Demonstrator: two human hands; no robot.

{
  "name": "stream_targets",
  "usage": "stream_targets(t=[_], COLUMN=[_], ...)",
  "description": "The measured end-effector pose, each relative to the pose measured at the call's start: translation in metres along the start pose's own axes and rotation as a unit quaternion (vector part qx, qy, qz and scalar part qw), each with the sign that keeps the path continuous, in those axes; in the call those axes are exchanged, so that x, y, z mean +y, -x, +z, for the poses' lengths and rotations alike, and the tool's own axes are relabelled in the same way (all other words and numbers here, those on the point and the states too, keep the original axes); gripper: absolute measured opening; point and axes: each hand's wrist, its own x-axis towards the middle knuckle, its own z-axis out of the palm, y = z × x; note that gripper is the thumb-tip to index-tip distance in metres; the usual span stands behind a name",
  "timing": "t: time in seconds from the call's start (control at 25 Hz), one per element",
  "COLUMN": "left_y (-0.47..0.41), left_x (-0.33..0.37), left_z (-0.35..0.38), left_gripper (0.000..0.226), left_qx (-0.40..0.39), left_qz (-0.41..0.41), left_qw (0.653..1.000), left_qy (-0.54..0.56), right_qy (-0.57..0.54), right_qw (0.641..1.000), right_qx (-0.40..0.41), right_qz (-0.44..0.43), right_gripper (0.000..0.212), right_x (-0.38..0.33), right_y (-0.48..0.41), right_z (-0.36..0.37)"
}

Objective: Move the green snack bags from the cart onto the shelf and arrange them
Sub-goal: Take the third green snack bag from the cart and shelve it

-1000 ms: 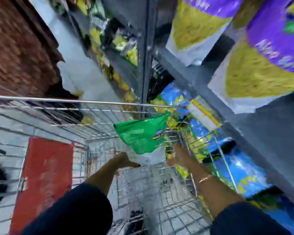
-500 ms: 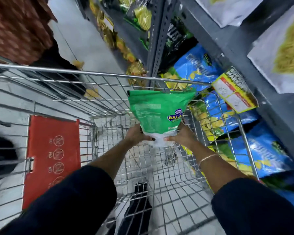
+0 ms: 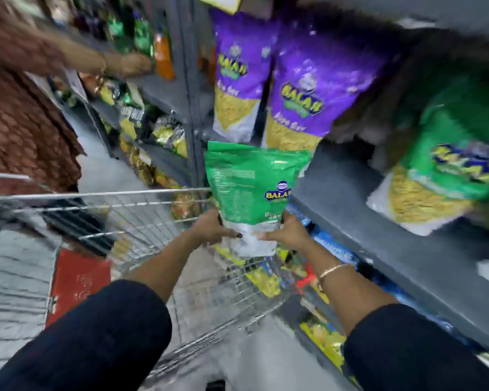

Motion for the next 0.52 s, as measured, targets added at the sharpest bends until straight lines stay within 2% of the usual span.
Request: stream_targets(t=[0.12, 0.24, 0.36, 0.48, 0.52], left_y=[0.037, 0.078, 0.106, 0.119, 0.124], left_x=[0.080, 0.154, 0.214, 0.261, 0.274], left_z=[0.028, 0.068, 0.127, 0.182, 0.201], left_gripper=[0.061, 0.037, 0.043, 0.062, 0.057], left_qx=[-0.006, -0.019, -0.055, -0.100, -0.124], left_qz=[0.081, 0.133, 0.157, 0.222, 0.233], left_qw=[0.996, 0.986, 0.980, 0.965, 0.959], left_qy=[-0.045, -0.098, -0.105, -0.099, -0.105], right_qy=[0.013, 0.009, 0.028, 0.056, 0.046], right_qw=[0.997, 0.993, 0.988, 0.981, 0.976], right_qx=[0.070, 0.110, 0.152, 0.175, 0.191], right_qz=[-0.037, -0.033, 0.002, 0.068, 0.092], right_gripper=[0.083, 0.075, 0.075, 0.068, 0.065], right_x=[-0.009, -0.007, 0.013, 0.036, 0.042], right_y=[0.067, 0.131, 0.198, 0.252, 0.273], right_z=[-0.071, -0.140, -0.208, -0.260, -0.273])
